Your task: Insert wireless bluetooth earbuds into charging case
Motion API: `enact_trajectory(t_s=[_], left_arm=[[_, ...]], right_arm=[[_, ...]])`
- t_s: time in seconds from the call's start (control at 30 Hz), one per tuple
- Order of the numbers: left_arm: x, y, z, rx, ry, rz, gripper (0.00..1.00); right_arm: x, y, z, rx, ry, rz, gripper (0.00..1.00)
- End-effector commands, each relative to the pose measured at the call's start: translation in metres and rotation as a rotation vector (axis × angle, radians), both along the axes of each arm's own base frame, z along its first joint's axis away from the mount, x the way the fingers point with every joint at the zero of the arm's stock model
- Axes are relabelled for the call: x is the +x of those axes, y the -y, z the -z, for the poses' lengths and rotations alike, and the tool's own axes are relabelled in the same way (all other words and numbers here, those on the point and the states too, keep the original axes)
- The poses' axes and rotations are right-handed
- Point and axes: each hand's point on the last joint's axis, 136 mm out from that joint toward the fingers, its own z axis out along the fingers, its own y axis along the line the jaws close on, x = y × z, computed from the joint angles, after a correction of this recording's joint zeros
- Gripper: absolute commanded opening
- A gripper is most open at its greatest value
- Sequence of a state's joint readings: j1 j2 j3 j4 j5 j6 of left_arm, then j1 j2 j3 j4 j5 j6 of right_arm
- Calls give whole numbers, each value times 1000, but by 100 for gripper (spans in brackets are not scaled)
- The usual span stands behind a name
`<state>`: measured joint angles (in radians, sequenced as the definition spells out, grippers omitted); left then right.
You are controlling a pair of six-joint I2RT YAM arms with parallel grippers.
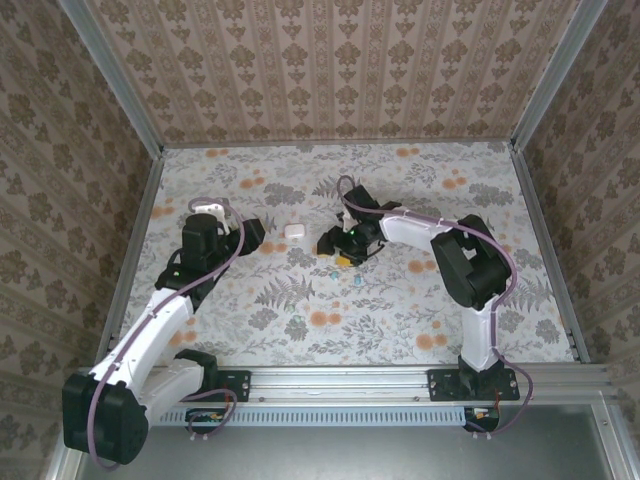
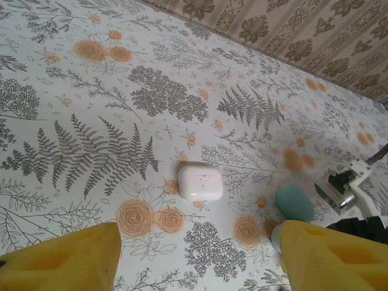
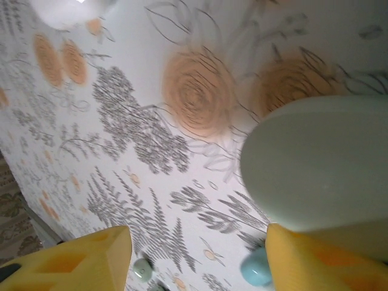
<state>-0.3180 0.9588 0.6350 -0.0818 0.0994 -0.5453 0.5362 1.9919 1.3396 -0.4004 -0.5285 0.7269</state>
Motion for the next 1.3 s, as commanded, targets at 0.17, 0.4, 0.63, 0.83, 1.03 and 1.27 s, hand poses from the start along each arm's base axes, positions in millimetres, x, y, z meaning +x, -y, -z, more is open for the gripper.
enact_trajectory(t_s=[0.17, 0.4, 0.63, 0.83, 1.03, 1.27], left_arm=[[-4, -9, 0, 17, 14, -25, 70], [-4, -4, -6, 12, 59, 9, 70], [-12, -6, -9, 43, 89, 32, 70], [-21, -12, -9, 57, 117, 18, 71], [-27, -18, -8, 75, 129, 6, 73], [-29, -22, -8, 80, 135, -10, 73]], right_arm=[[-12, 16, -43, -80, 163, -213, 60], [11, 35, -56, -261, 721, -659, 62], [4, 42, -24, -350, 972, -1153, 62], [5, 49, -1, -343, 968, -1369, 62], [14, 41, 1, -331, 1056, -1438, 63], [30, 37, 9, -360, 1065, -1448, 63]])
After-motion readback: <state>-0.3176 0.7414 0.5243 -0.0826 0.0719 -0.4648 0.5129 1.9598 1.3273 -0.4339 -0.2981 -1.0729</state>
